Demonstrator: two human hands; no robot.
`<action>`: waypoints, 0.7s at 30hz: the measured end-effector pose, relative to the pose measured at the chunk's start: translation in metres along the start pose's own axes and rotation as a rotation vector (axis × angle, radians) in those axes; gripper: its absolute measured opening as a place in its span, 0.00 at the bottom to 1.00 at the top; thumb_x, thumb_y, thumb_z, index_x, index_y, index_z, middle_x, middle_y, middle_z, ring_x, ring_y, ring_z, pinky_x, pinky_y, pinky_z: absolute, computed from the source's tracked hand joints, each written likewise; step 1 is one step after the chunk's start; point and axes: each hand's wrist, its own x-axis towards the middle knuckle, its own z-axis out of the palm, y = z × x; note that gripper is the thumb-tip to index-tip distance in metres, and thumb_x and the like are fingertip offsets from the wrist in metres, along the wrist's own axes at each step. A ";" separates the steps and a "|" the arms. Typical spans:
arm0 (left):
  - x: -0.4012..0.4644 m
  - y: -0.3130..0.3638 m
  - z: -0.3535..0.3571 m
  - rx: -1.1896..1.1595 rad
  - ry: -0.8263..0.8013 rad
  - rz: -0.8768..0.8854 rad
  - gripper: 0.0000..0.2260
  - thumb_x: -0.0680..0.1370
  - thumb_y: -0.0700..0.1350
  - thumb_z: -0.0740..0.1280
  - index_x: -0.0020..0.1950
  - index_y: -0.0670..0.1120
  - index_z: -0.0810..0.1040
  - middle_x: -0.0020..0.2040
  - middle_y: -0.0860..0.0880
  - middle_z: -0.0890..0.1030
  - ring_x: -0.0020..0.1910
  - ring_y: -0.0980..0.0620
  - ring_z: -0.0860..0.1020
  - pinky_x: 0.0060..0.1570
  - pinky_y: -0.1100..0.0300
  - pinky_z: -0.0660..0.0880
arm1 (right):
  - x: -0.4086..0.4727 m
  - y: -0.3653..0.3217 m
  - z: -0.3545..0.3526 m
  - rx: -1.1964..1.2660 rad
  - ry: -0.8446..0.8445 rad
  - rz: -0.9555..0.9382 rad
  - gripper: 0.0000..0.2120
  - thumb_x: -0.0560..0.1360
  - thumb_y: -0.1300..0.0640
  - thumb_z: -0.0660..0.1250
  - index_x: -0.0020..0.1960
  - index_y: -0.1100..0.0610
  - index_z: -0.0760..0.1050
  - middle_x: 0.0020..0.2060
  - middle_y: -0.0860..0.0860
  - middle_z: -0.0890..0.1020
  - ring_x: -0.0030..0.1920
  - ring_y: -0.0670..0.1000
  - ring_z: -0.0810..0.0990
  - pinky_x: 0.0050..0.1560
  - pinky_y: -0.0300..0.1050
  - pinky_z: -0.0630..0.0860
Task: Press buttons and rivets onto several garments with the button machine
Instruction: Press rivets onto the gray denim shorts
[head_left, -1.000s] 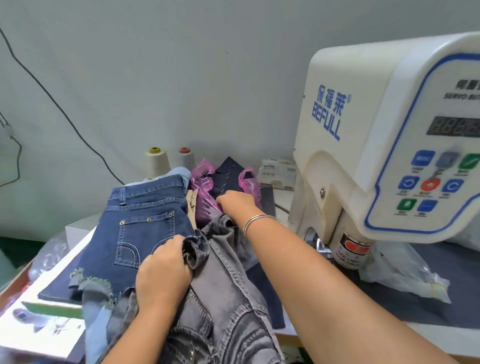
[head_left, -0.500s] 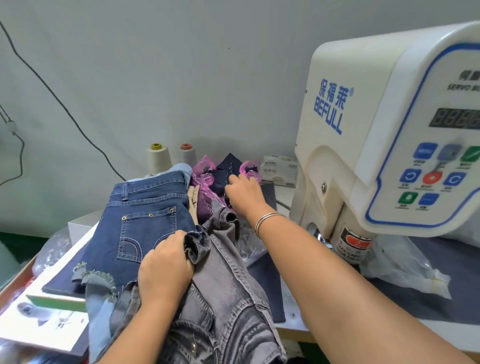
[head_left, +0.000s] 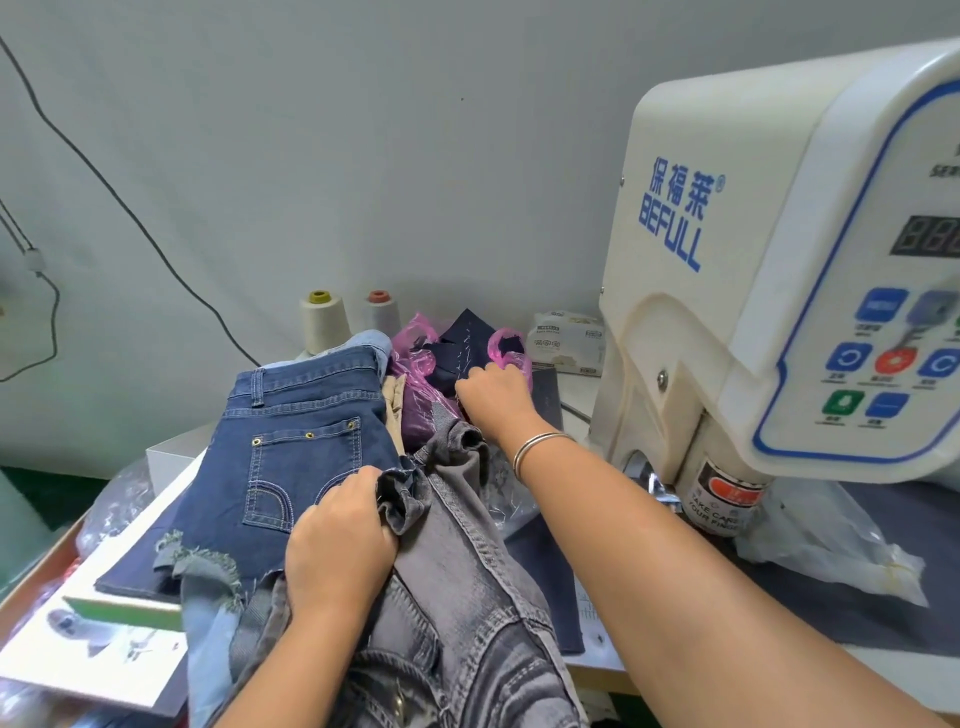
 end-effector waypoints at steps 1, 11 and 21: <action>0.000 0.000 0.000 0.000 0.000 0.004 0.10 0.66 0.34 0.71 0.42 0.45 0.75 0.33 0.44 0.79 0.30 0.39 0.77 0.31 0.56 0.62 | 0.000 0.000 0.001 -0.027 0.028 -0.014 0.12 0.77 0.64 0.60 0.58 0.57 0.75 0.57 0.56 0.76 0.58 0.59 0.74 0.52 0.51 0.69; 0.001 -0.003 0.003 -0.008 0.017 0.012 0.10 0.69 0.36 0.69 0.47 0.44 0.75 0.35 0.43 0.80 0.32 0.38 0.78 0.31 0.55 0.62 | 0.013 0.011 -0.081 0.646 0.444 0.456 0.07 0.72 0.53 0.63 0.38 0.55 0.69 0.33 0.50 0.77 0.39 0.53 0.73 0.45 0.46 0.65; 0.014 -0.020 -0.018 -0.634 -0.038 -0.088 0.13 0.75 0.48 0.69 0.51 0.39 0.73 0.51 0.42 0.74 0.50 0.41 0.75 0.47 0.46 0.70 | -0.073 -0.030 -0.160 1.758 0.243 0.155 0.13 0.76 0.67 0.59 0.35 0.54 0.68 0.25 0.42 0.69 0.27 0.41 0.65 0.29 0.33 0.63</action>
